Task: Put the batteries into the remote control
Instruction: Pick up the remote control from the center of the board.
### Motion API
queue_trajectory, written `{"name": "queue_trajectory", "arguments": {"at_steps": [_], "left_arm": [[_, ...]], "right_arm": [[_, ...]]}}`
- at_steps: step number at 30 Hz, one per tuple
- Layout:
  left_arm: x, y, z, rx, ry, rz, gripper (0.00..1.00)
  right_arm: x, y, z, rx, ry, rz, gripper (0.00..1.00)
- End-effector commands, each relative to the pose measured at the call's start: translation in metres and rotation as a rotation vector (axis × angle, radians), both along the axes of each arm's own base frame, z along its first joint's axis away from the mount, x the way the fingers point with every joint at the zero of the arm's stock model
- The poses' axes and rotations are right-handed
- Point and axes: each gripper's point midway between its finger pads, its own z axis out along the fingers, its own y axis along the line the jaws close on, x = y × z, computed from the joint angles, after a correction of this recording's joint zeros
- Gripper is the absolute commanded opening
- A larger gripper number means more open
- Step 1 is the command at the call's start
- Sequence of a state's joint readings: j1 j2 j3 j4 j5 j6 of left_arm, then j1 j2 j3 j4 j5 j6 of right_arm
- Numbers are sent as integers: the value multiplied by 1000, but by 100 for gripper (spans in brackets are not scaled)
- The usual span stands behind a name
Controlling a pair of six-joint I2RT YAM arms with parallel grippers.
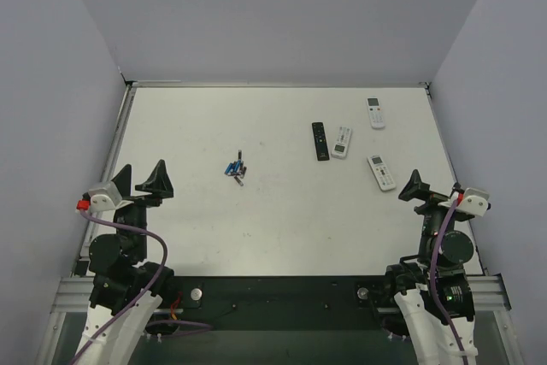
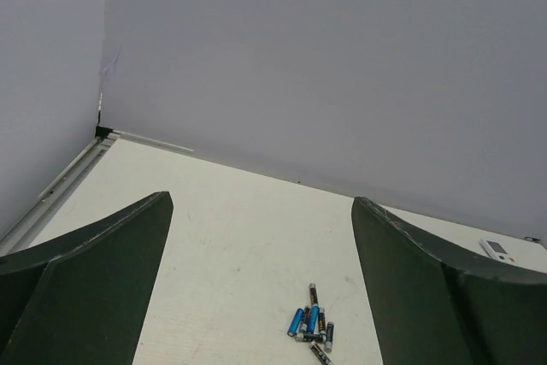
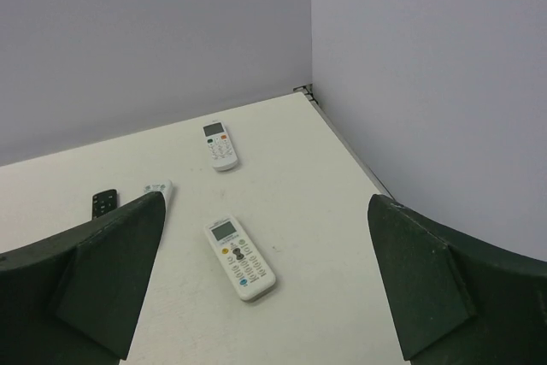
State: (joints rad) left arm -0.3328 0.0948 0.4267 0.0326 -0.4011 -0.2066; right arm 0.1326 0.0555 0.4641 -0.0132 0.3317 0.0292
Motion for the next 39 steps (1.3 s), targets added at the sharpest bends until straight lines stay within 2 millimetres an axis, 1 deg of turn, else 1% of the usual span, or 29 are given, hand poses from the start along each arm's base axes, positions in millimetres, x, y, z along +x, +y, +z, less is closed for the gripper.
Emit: {"name": "queue_trajectory", "arguments": {"at_steps": [1, 3, 4, 5, 6, 8, 9, 10, 11, 12, 13, 14, 15, 18, 20, 22, 23, 24, 26, 27, 28, 29, 30, 31, 32, 33, 34, 35, 39], "left_arm": [[-9, 1, 16, -25, -49, -11, 97], [-10, 1, 16, -24, -47, -14, 97], [-10, 0, 16, -24, -46, -16, 97], [-10, 0, 16, -25, -46, -17, 97], [-11, 0, 16, -29, -49, -19, 97], [-15, 1, 20, -35, -66, -22, 97], [-15, 1, 19, -31, -60, -23, 98], [-17, 2, 19, -37, -59, -23, 97], [-18, 3, 21, -50, -67, -24, 97], [-17, 2, 11, -42, -25, -23, 97], [-18, 3, 11, -50, -23, -23, 97], [-18, 2, 10, -63, -18, -27, 98], [-19, 3, 7, -68, -8, -25, 97], [-20, 2, 4, -83, 5, -34, 97], [-21, 2, 2, -93, 12, -37, 97], [-22, 3, 1, -96, 20, -32, 97], [-22, 5, 0, -97, 22, -23, 97], [-22, 5, 0, -93, 25, -20, 97], [-26, 8, 3, -93, 4, -15, 97], [-27, 8, 4, -91, 2, -12, 97], [-27, 10, 4, -92, -2, -6, 97], [-28, 12, 4, -95, -1, 3, 97], [-29, 13, 3, -93, 2, 7, 97], [-29, 13, 3, -94, 1, 8, 97], [-29, 13, 3, -93, 3, 5, 97], [-30, 13, 3, -95, 1, 5, 98], [-30, 13, 3, -93, 2, 4, 97], [-30, 12, 2, -94, 5, 4, 97], [-30, 10, 2, -94, 7, -9, 97]], "right_arm": [[-5, -2, 17, 24, -52, -10, 100], [-7, -5, 20, 56, -66, -29, 100], [-7, -7, 15, 67, -40, -44, 100], [-6, -6, 15, 98, -37, -41, 100], [-1, -4, 7, 103, 11, -38, 100], [5, 1, 2, 126, 53, -18, 100], [13, 5, -14, 161, 126, -16, 100], [14, 7, -10, 177, 144, -9, 100], [19, 13, -16, 189, 186, 17, 100], [26, 19, -31, 206, 275, 27, 100], [30, 23, -35, 215, 310, 38, 100], [34, 28, -32, 222, 331, 58, 100], [43, 35, -45, 224, 406, 82, 100], [57, 44, -59, 242, 510, 104, 100], [65, 42, -70, 285, 580, 54, 100], [63, 36, -87, 315, 674, -10, 100], [67, 30, -102, 341, 734, -54, 100], [67, 27, -106, 362, 765, -78, 100], [74, 31, -125, 430, 845, -69, 100], [78, 27, -126, 455, 856, -79, 100], [82, 33, -128, 471, 877, -54, 100], [88, 33, -140, 467, 929, -59, 100], [91, 27, -143, 476, 951, -74, 100], [100, 28, -138, 471, 950, -62, 100], [104, 26, -151, 465, 1004, -75, 100], [108, 23, -155, 461, 1024, -85, 100], [115, 23, -153, 461, 1029, -81, 100], [119, 23, -167, 461, 1082, -78, 100], [135, 24, -185, 441, 1163, -32, 98]]}}
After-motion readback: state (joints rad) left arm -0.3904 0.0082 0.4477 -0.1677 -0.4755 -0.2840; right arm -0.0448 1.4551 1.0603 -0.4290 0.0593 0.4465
